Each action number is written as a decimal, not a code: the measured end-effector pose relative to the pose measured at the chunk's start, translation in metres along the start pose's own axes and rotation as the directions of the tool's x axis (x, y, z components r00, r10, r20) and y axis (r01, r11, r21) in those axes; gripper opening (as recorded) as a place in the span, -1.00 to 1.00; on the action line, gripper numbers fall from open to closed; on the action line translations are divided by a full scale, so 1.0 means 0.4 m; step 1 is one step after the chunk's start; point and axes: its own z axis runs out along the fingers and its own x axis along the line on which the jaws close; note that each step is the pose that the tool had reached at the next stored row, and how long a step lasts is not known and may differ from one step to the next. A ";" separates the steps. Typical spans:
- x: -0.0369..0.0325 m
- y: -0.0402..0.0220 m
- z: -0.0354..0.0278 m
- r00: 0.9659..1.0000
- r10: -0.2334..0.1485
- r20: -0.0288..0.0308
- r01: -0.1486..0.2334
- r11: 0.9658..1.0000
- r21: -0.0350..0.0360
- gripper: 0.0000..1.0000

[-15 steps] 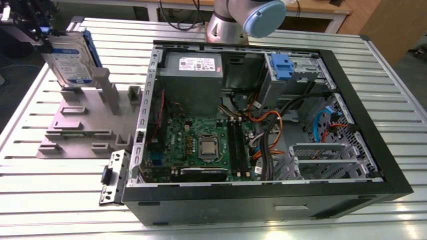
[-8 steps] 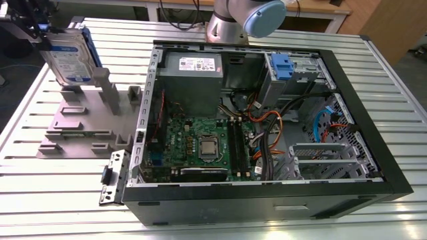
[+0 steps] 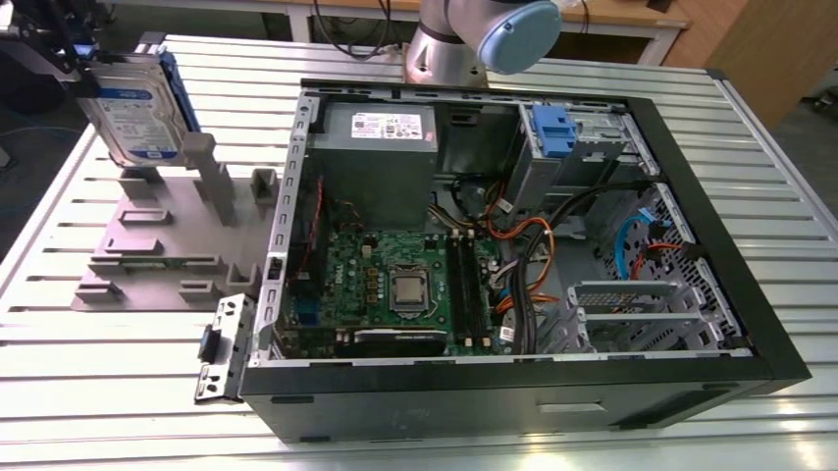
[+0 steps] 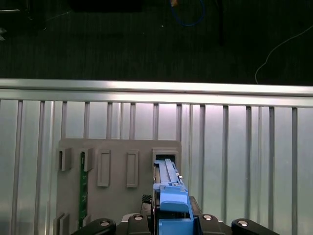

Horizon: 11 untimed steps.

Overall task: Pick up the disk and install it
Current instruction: 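Pick up the disk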

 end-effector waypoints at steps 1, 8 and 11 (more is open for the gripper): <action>0.000 0.000 0.000 1.000 0.000 0.000 0.000 1.000 0.000 -0.26; 0.000 0.000 0.000 1.000 0.000 0.022 0.000 1.000 0.000 -0.26; 0.000 0.000 0.000 1.000 0.000 0.023 0.000 1.000 0.000 -0.26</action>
